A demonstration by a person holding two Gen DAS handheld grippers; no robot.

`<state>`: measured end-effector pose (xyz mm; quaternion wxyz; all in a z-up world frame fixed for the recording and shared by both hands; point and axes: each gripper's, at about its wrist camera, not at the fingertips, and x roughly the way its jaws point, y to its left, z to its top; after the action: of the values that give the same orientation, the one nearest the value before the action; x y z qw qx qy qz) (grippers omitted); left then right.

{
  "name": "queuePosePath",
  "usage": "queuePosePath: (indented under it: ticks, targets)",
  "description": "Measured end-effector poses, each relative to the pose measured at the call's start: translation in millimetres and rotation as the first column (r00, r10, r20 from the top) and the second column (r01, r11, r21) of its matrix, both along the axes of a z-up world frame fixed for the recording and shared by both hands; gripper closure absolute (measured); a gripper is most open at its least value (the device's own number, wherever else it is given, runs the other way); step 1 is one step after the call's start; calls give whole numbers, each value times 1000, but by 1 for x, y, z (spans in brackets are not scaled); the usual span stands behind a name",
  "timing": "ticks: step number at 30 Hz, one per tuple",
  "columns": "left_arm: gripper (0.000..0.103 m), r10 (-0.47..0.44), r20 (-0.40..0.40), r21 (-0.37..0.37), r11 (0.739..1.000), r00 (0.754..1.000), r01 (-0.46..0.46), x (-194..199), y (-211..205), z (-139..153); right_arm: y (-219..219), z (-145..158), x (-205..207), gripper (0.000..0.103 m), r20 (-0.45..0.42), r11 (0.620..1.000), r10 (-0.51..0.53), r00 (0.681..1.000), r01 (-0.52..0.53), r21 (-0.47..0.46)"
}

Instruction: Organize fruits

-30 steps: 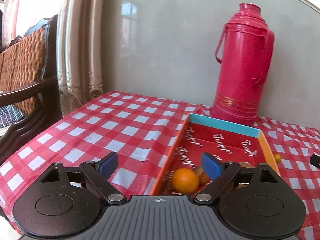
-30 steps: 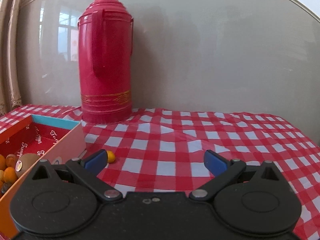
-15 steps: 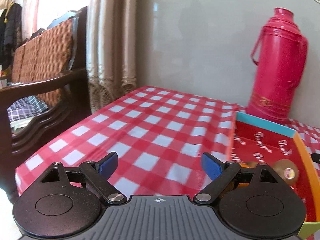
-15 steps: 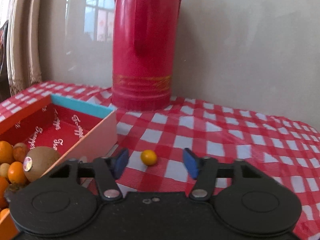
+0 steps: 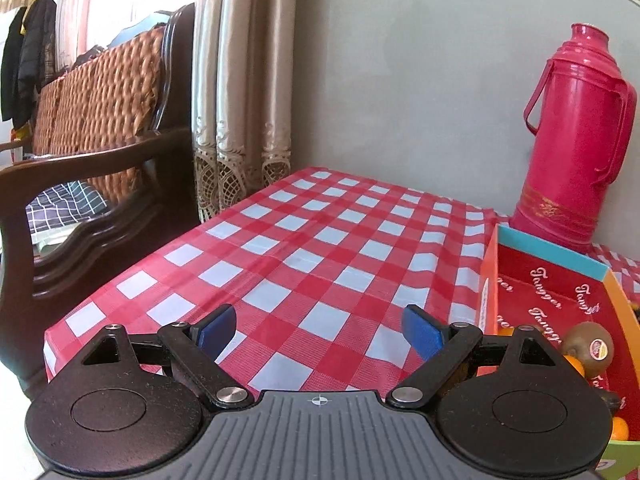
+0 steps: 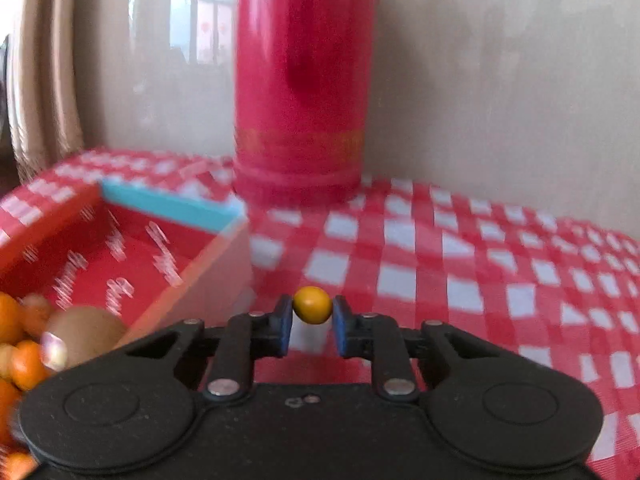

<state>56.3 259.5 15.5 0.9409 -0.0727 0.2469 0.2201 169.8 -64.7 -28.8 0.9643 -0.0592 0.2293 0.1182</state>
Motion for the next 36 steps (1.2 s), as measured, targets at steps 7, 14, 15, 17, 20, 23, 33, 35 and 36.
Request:
queuePosePath:
  ticks: [7, 14, 15, 17, 20, 23, 33, 35, 36]
  targets:
    - [14, -3, 16, -3, 1000, 1000, 3, -7, -5, 7, 34, 21, -49, 90, 70, 984, 174, 982, -176, 18]
    - [14, -26, 21, 6, 1000, 999, 26, -11, -16, 12, 73, 25, -68, 89, 69, 963, 270, 960, -271, 2]
    - [14, -28, 19, 7, 1000, 999, 28, -12, -17, 12, 76, 26, -68, 80, 71, 960, 279, 958, -280, 2]
    - [14, -31, 26, 6, 1000, 999, 31, -14, -19, 14, 75, 28, -74, 43, 86, 965, 262, 961, -263, -7]
    - [14, -34, 32, 0, 999, 999, 34, -16, -20, 14, 63, 39, -85, 20, 160, 970, 235, 959, -242, 25]
    - [14, -57, 30, -15, 998, 998, 57, -17, -29, 15, 41, 52, -99, 9, 218, 979, 184, 959, -198, 47]
    - [14, -208, 94, 29, 978, 974, 206, -37, -113, 41, -55, 50, -174, 6, 301, 1000, 24, 953, -24, -3]
    - [14, -234, 87, 32, 972, 968, 233, -52, -130, 37, -77, 48, -190, 6, 296, 1000, -16, 955, 11, 19]
    - [14, -246, 91, 26, 969, 965, 245, -59, -137, 35, -86, 46, -197, 6, 291, 999, -35, 956, 29, 25]
